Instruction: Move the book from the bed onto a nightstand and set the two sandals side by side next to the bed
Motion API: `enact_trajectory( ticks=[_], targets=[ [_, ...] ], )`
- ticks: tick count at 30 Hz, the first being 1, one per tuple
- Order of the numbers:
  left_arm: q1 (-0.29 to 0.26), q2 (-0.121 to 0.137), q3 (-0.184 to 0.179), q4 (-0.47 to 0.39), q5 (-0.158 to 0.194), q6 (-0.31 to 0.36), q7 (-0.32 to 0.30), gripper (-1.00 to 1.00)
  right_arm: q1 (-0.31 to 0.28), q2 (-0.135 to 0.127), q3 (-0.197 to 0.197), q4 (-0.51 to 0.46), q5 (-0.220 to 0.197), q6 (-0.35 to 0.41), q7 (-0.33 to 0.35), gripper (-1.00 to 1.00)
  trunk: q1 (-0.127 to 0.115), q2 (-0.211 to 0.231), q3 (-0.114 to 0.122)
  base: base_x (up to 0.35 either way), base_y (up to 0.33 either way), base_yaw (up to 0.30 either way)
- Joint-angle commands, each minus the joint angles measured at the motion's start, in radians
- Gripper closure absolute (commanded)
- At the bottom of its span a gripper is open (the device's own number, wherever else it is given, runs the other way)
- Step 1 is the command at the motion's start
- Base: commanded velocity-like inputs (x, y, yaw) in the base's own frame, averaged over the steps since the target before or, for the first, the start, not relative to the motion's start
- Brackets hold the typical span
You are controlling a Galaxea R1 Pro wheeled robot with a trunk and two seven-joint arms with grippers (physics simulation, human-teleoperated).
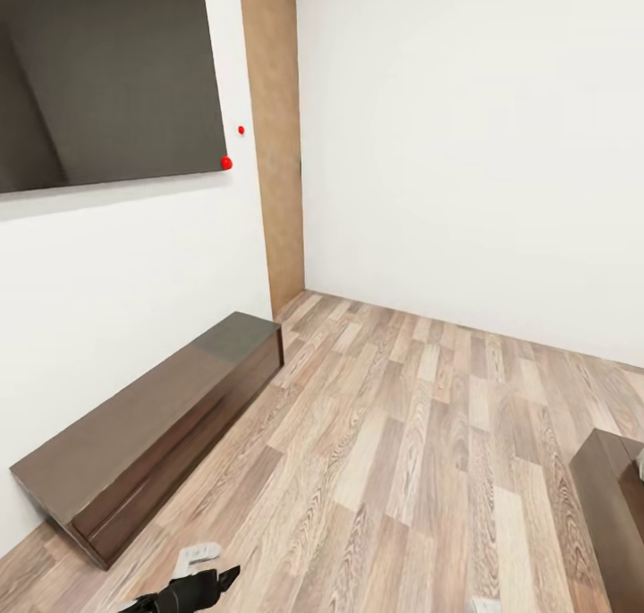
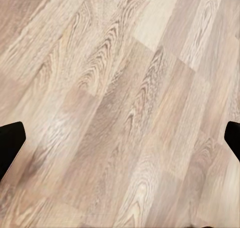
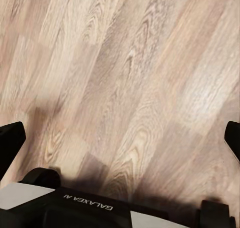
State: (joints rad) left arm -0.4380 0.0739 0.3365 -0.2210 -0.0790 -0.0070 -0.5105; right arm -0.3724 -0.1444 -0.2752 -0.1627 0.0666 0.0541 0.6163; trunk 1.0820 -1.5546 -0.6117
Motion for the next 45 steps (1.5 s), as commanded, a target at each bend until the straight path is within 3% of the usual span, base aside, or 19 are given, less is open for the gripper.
enact_trajectory(
  ticks=[1, 45],
  targets=[
    [-0.001, 0.0, 0.008, 0.0, -0.008, -0.001, -0.005, -1.0, 0.0, 0.0, -0.009, -0.001, 0.007, 0.006, 0.005, -1.0, 0.001, 0.0, -0.001, 0.33, 0.0, 0.0],
    [-0.001, 0.0, 0.009, 0.0, -0.008, -0.001, -0.005, -1.0, 0.0, 0.0, -0.009, -0.001, 0.008, 0.006, 0.005, -1.0, 0.001, 0.0, -0.001, 0.33, 0.0, -0.008]
  ],
)
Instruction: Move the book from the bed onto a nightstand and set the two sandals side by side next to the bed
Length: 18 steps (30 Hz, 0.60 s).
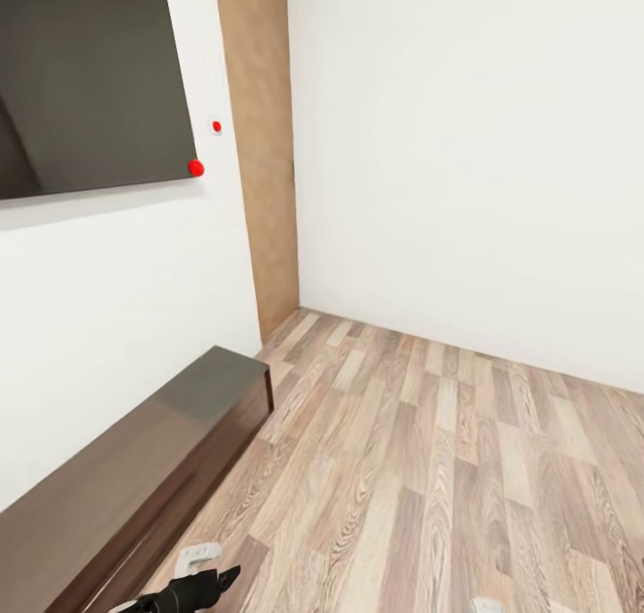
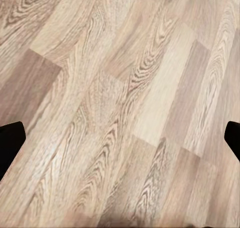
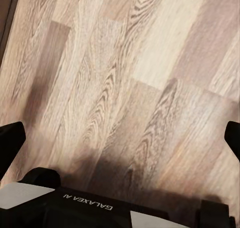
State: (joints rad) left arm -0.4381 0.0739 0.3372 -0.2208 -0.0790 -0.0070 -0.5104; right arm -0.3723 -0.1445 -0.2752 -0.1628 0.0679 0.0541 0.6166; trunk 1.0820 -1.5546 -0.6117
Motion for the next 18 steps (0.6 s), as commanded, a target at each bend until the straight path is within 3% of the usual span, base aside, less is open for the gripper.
enact_trajectory(
  ticks=[1, 18],
  targets=[
    [-0.001, 0.0, 0.008, 0.0, -0.008, -0.001, -0.005, -1.0, 0.0, 0.0, -0.009, -0.001, 0.008, 0.006, 0.005, -1.0, 0.001, 0.0, -0.001, 0.28, 0.0, -0.157],
    [-0.001, 0.0, 0.008, 0.0, -0.008, -0.002, -0.005, -1.0, 0.0, 0.0, -0.009, -0.001, 0.009, 0.006, 0.006, -1.0, 0.001, 0.0, -0.001, 0.038, 0.0, -0.195]
  ],
)
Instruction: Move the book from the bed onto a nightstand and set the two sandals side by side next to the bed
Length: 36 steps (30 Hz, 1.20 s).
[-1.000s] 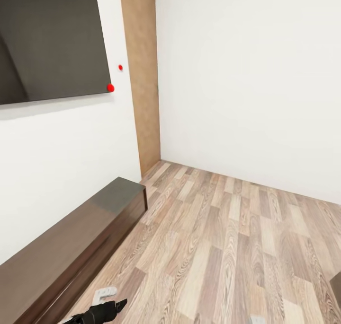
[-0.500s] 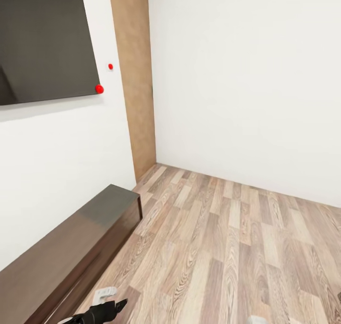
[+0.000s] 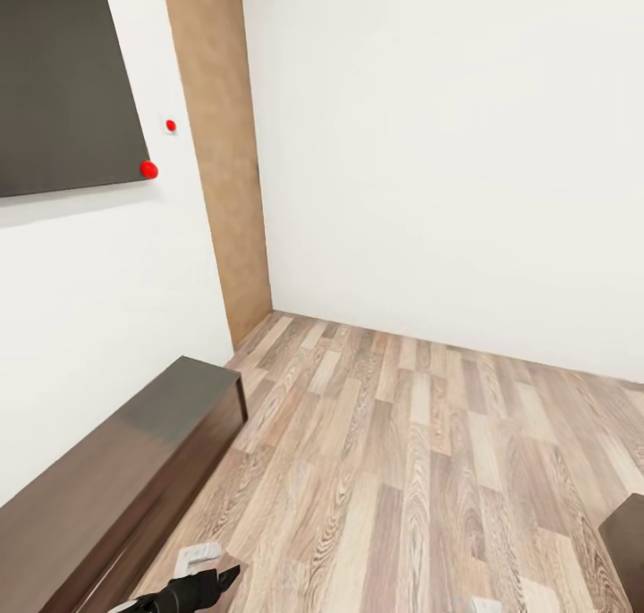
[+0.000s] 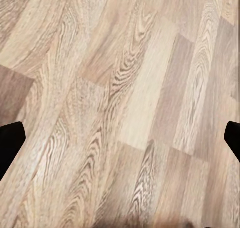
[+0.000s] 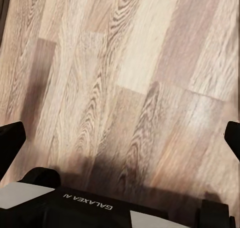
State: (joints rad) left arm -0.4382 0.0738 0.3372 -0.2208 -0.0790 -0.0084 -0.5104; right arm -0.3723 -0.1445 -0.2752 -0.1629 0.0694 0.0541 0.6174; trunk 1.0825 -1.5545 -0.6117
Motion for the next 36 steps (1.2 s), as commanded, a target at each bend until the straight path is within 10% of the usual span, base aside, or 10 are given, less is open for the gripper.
enact_trajectory(
  ticks=[1, 36],
  targets=[
    [-0.001, 0.0, 0.008, 0.0, -0.008, -0.001, -0.005, -1.0, 0.0, 0.0, -0.009, -0.001, 0.007, 0.006, 0.005, -1.0, 0.0, 0.0, -0.001, 0.124, 0.0, -0.119],
    [-0.001, 0.0, 0.008, 0.001, -0.008, -0.001, -0.005, -1.0, 0.0, 0.0, -0.009, -0.001, 0.006, 0.006, 0.005, -1.0, 0.0, 0.0, -0.001, 0.242, 0.0, -0.091]
  ],
)
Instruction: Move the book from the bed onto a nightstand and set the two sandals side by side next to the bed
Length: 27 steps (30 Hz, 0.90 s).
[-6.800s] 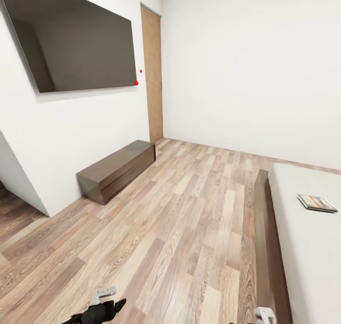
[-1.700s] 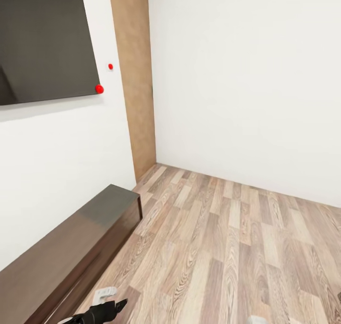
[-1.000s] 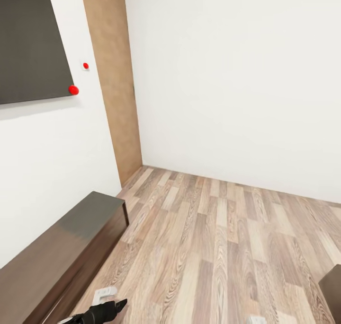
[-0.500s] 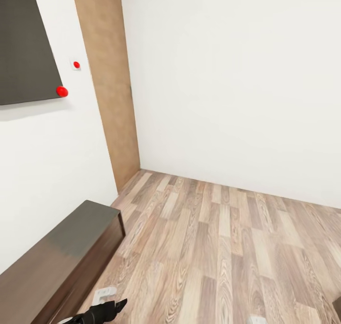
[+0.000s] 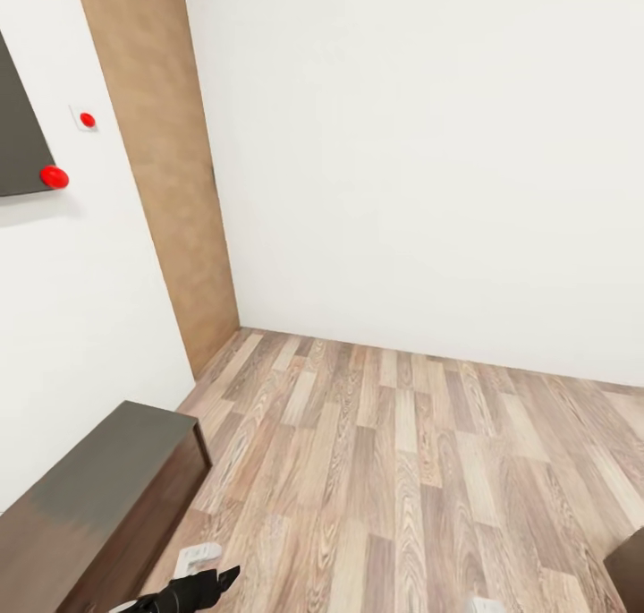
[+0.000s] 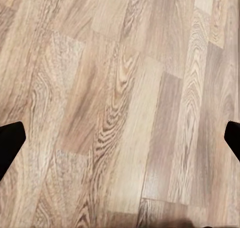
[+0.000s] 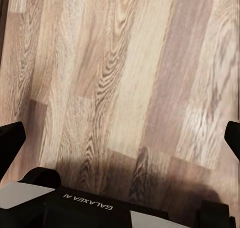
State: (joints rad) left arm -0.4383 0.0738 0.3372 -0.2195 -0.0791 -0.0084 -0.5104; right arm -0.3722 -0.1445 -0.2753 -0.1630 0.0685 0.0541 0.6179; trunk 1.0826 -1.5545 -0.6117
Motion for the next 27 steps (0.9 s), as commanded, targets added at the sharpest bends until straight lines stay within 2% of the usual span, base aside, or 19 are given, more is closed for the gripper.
enact_trajectory(
  ticks=[1, 27],
  targets=[
    [0.0, 0.0, 0.008, 0.0, -0.008, -0.001, -0.005, -1.0, -0.001, 0.0, -0.009, -0.001, 0.008, 0.006, 0.005, -1.0, 0.0, 0.0, -0.001, 0.004, 0.0, -0.22],
    [0.0, 0.0, 0.008, 0.0, -0.008, -0.002, -0.005, -1.0, -0.001, 0.0, -0.009, -0.001, 0.008, 0.006, 0.004, -1.0, 0.0, 0.0, -0.001, 0.0, 0.0, -0.21]
  ],
)
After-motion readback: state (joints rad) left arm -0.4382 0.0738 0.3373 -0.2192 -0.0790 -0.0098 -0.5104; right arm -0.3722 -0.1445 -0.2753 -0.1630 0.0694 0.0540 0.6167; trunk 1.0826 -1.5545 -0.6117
